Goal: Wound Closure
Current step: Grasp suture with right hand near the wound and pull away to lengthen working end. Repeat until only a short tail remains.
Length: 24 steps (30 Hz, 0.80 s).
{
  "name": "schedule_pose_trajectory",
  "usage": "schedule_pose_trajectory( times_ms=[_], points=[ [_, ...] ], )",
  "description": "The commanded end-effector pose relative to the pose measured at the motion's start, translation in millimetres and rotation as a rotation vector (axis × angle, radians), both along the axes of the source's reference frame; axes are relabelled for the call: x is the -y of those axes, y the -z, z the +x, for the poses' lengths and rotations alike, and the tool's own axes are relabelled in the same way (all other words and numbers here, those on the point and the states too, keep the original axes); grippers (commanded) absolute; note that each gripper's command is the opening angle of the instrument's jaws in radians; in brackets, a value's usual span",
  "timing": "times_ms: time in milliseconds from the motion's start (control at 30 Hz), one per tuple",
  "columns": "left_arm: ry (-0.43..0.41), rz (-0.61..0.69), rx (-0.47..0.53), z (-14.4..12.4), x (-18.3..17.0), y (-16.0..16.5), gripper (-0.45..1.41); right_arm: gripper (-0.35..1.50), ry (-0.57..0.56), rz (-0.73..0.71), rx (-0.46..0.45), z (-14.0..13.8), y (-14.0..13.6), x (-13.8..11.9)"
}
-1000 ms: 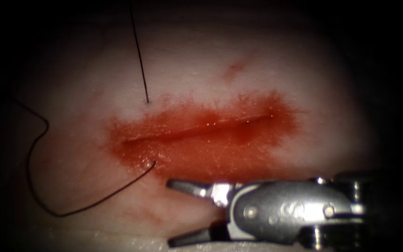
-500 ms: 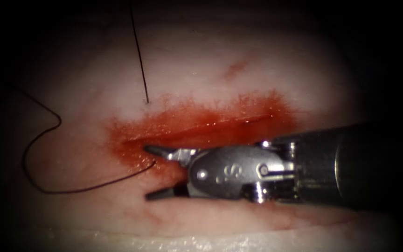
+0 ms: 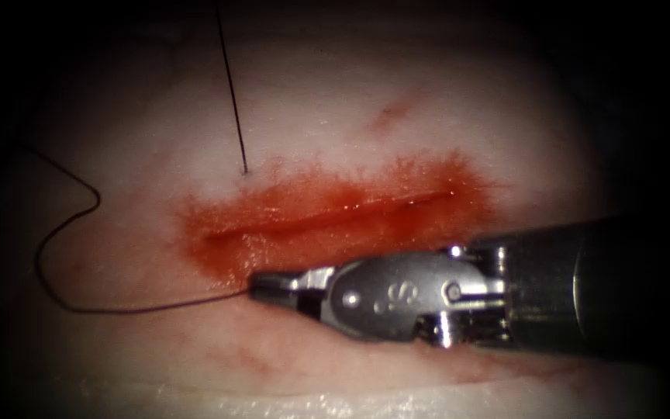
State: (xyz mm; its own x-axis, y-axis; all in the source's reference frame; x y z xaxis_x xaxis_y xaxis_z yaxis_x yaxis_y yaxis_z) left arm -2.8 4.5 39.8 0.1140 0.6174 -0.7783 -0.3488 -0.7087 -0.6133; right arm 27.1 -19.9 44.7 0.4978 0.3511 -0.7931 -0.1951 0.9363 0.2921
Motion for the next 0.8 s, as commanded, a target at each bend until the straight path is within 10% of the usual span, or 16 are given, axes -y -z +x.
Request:
schedule_pose_trajectory(
  times_ms=[33,567,700,733,767,800],
  points=[
    [0.0,-0.002,0.003,-0.7,0.1,-0.6,-0.45,-0.35,0.007,0.004,-0.005,0.2,0.6,1.1],
    [-0.003,0.004,0.008,-2.1,-1.0,-3.1,-0.45,-0.35,0.07,0.049,-0.022,0.5,17.6,13.5],
    [-0.004,0.004,0.009,-2.0,-1.1,-3.2,-0.45,-0.35,0.081,0.054,-0.043,1.0,18.3,14.1],
    [-0.005,0.004,0.009,-2.0,-1.1,-3.2,-0.45,0.61,0.123,-0.03,-0.051,1.1,17.7,13.1],
    [-0.005,0.004,0.009,-2.0,-1.1,-3.2,-0.45,0.61,0.123,-0.03,-0.051,1.1,17.7,13.1],
    [-0.005,0.004,0.009,-2.0,-1.2,-3.3,-0.45,1.03,0.13,-0.049,-0.052,1.0,17.2,12.4]
  ],
)
